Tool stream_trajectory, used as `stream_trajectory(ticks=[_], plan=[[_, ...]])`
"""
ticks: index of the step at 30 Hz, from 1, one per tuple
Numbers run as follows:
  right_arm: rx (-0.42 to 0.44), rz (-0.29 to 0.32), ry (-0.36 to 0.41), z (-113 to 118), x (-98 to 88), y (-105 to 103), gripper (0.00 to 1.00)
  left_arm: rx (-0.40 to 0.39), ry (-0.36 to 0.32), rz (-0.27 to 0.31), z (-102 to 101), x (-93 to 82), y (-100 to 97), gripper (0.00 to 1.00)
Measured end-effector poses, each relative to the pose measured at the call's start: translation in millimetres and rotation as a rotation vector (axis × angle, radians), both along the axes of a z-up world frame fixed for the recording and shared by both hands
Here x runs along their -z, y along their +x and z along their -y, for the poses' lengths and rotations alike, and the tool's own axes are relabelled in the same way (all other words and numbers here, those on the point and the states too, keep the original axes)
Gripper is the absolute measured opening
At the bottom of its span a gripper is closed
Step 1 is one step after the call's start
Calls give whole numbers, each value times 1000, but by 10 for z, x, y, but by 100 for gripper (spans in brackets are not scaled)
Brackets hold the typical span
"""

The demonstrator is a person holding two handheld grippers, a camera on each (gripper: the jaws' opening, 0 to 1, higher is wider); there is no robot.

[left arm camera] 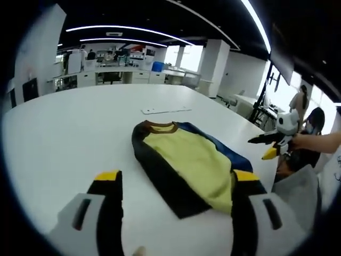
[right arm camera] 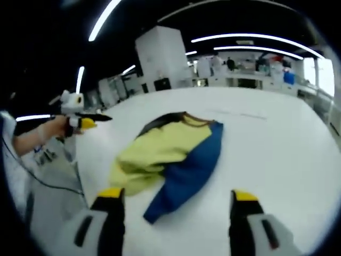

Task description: Fold the garment on the visible template until the final outline fits inside the template.

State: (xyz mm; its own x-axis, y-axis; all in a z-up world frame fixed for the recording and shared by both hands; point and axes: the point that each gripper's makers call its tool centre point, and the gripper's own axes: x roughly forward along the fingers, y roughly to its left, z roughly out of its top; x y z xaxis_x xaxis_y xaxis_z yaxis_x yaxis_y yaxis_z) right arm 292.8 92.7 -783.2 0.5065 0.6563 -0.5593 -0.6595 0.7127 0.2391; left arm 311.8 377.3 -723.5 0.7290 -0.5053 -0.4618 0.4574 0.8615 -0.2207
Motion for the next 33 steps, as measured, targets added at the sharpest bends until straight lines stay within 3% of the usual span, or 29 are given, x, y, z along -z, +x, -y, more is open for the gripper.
stream_trajectory(ticks=[8,12,29,33], plan=[[-20,-84,11,-43,273,-314,61,0,-10,-18,22,91,-56,80],[-97,-98,-26,-127,367,-471,51,0,-15,-28,26,115,-85,79],[-129,-120,-5,-395,430,-492,27,-16,-16,-49,-40,208,-244,78],[-98,-121,0,-388,440,-474,14,-22,-17,-50,-67,211,-252,77]])
